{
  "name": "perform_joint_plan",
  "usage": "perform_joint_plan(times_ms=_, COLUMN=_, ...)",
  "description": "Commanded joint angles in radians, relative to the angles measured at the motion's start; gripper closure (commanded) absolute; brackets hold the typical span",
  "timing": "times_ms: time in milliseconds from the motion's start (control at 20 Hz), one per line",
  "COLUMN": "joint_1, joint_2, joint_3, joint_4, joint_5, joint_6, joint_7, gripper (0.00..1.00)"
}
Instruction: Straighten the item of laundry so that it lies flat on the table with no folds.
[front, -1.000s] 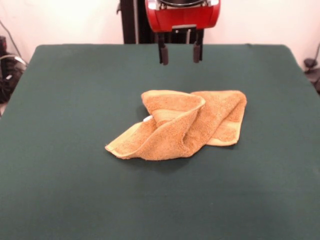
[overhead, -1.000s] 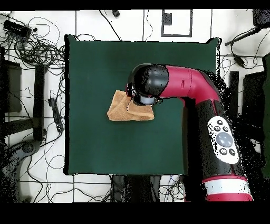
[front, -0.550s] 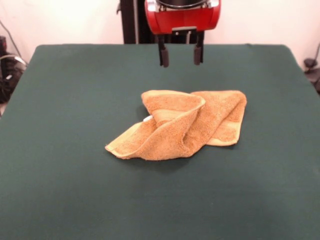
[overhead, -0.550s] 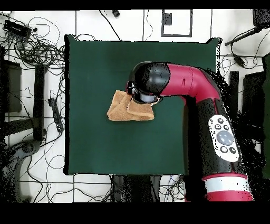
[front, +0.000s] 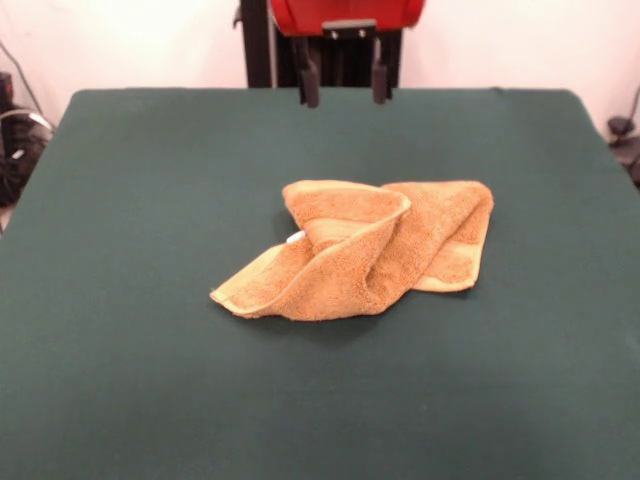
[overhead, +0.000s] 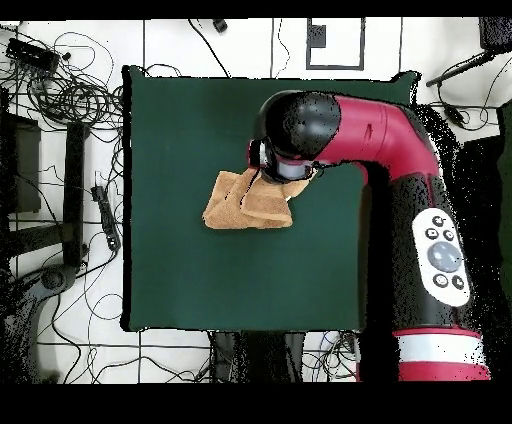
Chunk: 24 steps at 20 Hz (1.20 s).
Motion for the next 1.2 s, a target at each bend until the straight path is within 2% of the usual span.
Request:
perform_joint_plan(times_ms=50, joint_1=0.001, joint_2=0.124, joint_3=0.048, joint_4=-0.164, joint_5=0.023, joint_6=0.233, joint_7=0.014, gripper=0.00)
perform_joint_plan(times_ms=200, joint_1=0.010, joint_2=0.154, joint_3=0.052, joint_4=-0.229, joint_5=0.019, joint_6=0.278, joint_7=0.021, gripper=0.00)
perform_joint_plan(times_ms=350, joint_1=0.015, joint_2=0.162, joint_3=0.051, joint_4=-0.245, joint_5=0.018, joint_6=0.287, joint_7=0.022, gripper=0.00)
perform_joint_plan(times_ms=700, joint_1=0.005, joint_2=0.122, joint_3=0.033, joint_4=-0.143, joint_5=0.023, joint_6=0.192, joint_7=0.012, gripper=0.00)
perform_joint_plan(times_ms=1200, joint_1=-0.016, joint_2=0.149, joint_3=0.014, joint_4=-0.027, joint_5=-0.014, joint_6=-0.056, joint_7=0.025, gripper=0.00)
